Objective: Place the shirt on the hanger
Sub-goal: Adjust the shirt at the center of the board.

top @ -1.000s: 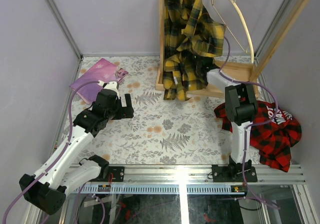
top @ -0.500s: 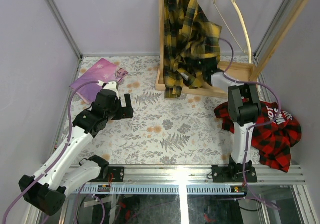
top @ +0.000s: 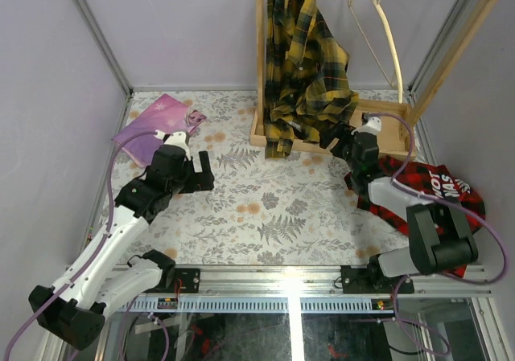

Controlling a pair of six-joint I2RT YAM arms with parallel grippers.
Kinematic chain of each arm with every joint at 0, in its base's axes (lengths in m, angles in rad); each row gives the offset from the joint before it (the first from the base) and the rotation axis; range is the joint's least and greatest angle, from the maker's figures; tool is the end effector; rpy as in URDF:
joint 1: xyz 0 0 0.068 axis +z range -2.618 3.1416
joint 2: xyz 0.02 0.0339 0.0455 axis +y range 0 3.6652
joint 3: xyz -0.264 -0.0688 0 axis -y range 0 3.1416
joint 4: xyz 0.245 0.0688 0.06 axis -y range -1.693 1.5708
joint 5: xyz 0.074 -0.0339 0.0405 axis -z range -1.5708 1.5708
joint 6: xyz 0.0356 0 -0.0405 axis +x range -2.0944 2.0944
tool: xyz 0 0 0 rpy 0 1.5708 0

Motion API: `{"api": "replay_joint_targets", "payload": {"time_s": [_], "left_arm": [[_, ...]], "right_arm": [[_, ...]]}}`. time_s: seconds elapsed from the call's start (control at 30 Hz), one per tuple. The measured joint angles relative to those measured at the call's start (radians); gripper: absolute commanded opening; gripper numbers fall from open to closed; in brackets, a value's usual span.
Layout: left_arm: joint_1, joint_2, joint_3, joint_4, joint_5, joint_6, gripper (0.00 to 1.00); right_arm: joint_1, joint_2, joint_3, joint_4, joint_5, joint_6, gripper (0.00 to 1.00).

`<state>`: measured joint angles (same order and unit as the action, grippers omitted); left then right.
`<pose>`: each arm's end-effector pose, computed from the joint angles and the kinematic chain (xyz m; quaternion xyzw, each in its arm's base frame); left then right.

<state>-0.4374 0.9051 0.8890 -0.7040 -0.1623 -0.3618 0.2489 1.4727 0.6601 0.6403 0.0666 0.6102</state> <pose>0.1700 -0.0731 0.3052 0.0009 0.9085 -0.0920 0.4076 0.3050 0.0751 0.2208 0.1585 0.7486 0.2447 0.5955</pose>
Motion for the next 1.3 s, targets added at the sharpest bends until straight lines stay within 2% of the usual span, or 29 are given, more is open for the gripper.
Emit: {"api": "replay_joint_targets", "payload": {"time_s": [0.1,0.2,0.27,0.4,0.53,0.6,0.67,0.87,1.07,1.3], "left_arm": [[0.000,-0.027,-0.005,0.001,-0.003,0.000,1.00],[0.000,-0.048,-0.006,0.008,0.000,-0.002,1.00],[0.000,-0.044,-0.006,0.018,0.006,-0.011,1.00],[0.000,-0.008,-0.005,0.039,0.024,-0.030,1.00],[0.000,0.008,0.001,0.042,0.023,-0.031,1.00],[0.000,0.003,0.011,0.040,0.013,-0.026,1.00],[0.000,-0.009,0.024,0.036,-0.006,-0.018,1.00],[0.000,-0.071,0.036,0.015,-0.063,0.013,1.00],[0.000,-0.109,0.015,0.010,-0.090,0.021,1.00],[0.000,-0.140,-0.012,0.011,-0.091,0.021,1.00]], "right_arm": [[0.000,-0.121,-0.071,-0.039,0.033,-0.005,0.88],[0.000,-0.230,-0.092,-0.149,0.049,-0.019,0.91],[0.000,-0.289,-0.096,-0.218,0.043,-0.029,0.94],[0.005,-0.382,-0.144,-0.292,-0.015,-0.035,0.95],[0.149,-0.397,-0.232,-0.316,0.032,-0.019,0.96],[0.250,-0.360,-0.248,-0.307,0.053,-0.007,0.96],[0.301,-0.295,-0.249,-0.259,0.055,0.009,0.96],[0.358,-0.061,-0.189,-0.104,0.103,0.050,0.96],[0.393,0.150,-0.079,0.076,0.167,0.099,0.91],[0.393,0.362,0.096,0.105,0.256,0.109,0.93]]}}
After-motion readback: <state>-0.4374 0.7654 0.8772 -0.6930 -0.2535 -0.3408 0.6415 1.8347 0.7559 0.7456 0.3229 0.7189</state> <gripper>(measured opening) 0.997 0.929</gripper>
